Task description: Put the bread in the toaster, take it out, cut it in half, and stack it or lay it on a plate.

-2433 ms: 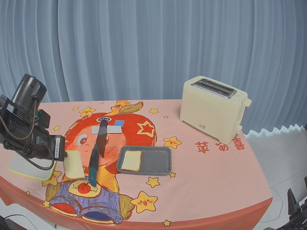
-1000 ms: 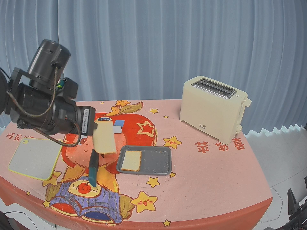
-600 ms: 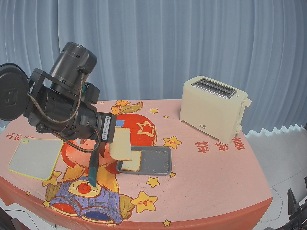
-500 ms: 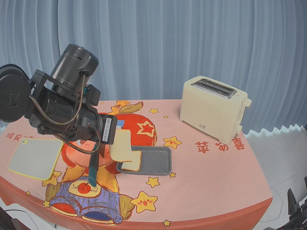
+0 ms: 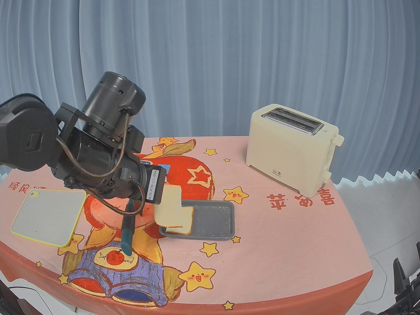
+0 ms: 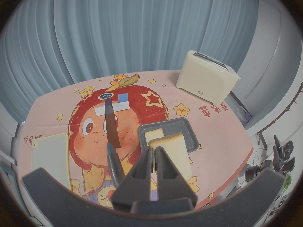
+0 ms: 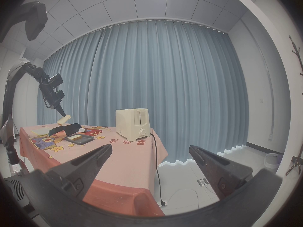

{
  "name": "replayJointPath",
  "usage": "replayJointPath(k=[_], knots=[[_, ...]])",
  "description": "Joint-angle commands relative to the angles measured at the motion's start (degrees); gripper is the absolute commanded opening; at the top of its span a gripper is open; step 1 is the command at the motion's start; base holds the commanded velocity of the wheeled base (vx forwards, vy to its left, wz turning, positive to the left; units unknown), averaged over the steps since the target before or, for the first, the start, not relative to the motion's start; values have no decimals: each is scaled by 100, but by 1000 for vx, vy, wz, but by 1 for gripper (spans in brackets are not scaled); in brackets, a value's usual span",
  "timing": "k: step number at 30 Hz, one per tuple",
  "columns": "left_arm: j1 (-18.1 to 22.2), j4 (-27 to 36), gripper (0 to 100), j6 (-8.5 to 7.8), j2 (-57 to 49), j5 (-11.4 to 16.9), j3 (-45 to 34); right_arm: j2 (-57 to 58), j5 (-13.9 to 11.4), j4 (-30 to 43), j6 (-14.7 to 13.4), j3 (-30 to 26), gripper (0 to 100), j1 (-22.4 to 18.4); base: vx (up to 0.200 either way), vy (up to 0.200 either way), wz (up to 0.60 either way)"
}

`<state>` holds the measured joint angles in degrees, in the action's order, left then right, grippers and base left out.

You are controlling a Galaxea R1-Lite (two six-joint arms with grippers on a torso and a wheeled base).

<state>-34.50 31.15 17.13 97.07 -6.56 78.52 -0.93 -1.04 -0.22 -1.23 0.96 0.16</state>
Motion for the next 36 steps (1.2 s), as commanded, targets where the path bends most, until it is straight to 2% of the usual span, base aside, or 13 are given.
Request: replayJointPath(k=[1, 11, 16, 24, 36], knots=[[-4, -3, 0, 1, 242, 14, 14, 93, -2, -4, 0, -96, 100, 2, 0, 0, 0], [93, -30, 0, 19, 549, 23, 93, 93, -2, -4, 0, -96, 100, 2, 0, 0, 0], [119, -302, 0, 19, 760, 14, 32, 93, -2, -4, 0, -96, 100, 2, 0, 0, 0], [286, -311, 0, -25, 954, 14, 58, 93, -2, -4, 0, -96, 100, 2, 0, 0, 0], [312, -337, 0, -16, 1270, 23, 155, 93, -2, -4, 0, -96, 100, 2, 0, 0, 0]])
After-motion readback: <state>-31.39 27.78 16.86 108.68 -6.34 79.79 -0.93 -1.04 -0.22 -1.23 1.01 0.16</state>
